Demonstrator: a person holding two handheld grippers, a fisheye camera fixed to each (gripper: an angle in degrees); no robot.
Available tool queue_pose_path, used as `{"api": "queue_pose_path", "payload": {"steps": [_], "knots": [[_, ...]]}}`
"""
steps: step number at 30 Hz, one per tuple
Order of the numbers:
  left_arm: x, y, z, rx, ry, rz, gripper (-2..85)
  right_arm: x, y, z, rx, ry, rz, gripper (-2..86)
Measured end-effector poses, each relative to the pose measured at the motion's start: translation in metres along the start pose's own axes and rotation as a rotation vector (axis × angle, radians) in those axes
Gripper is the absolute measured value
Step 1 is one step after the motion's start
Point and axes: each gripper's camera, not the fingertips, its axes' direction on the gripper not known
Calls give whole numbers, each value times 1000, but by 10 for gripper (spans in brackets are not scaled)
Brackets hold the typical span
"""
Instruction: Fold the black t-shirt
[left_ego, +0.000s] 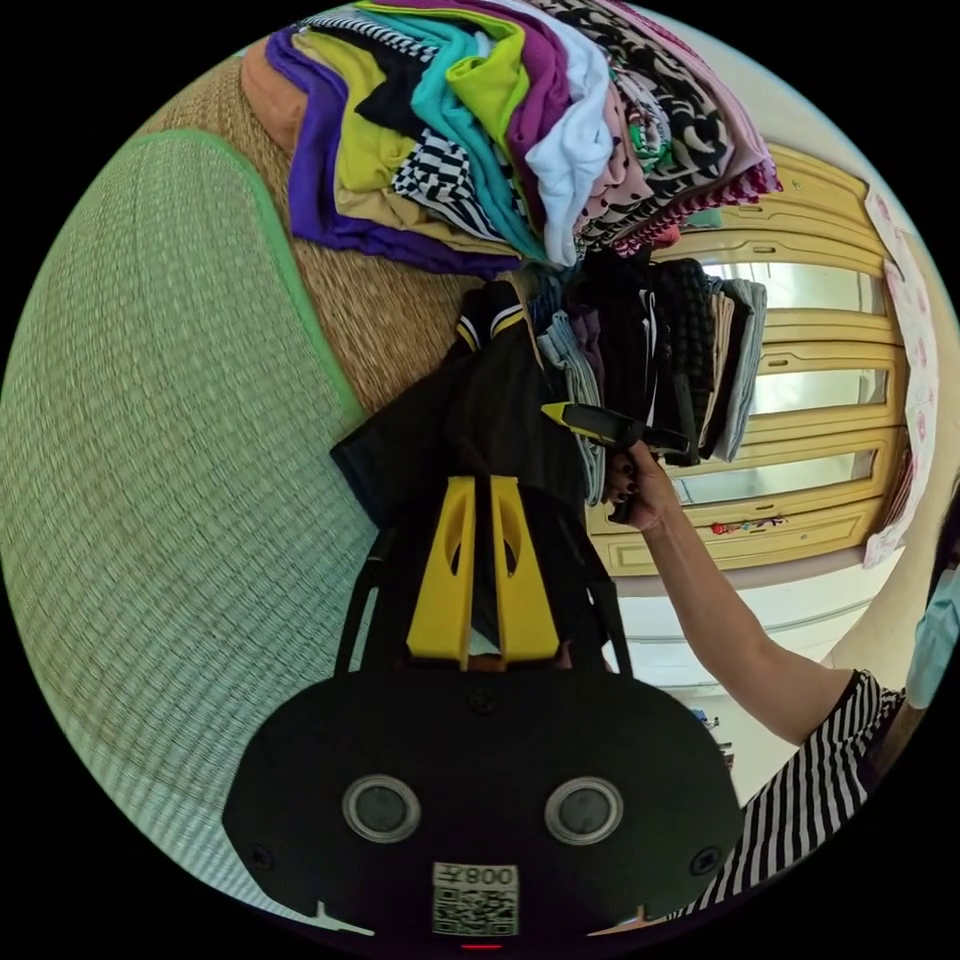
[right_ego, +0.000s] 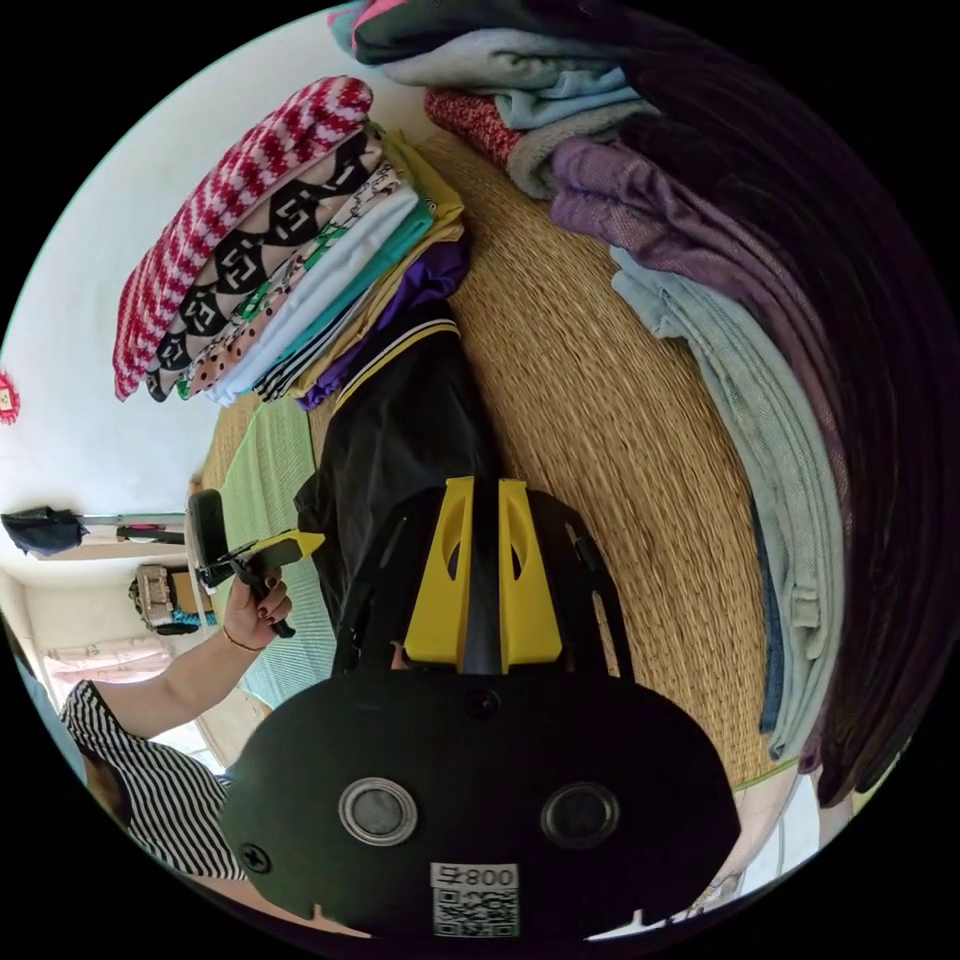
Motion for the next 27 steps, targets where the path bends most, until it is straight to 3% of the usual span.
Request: {"api": "queue_pose_path", "payload": {"steps": [12,19,22,27], "knots": [[9,27,-36,82,75,55,68,13,63,7,110,-91,54,66],[120,-28,-108,293,-26,379,97,12,121,-6,240,-79,92,61],[152,-49,-112,306,-117,437,99,-22,142,-16,329,-142,-11,69],[169,-71,-100,278,-69,388,71,-107,150,-27,406,-144,-210,83]]}}
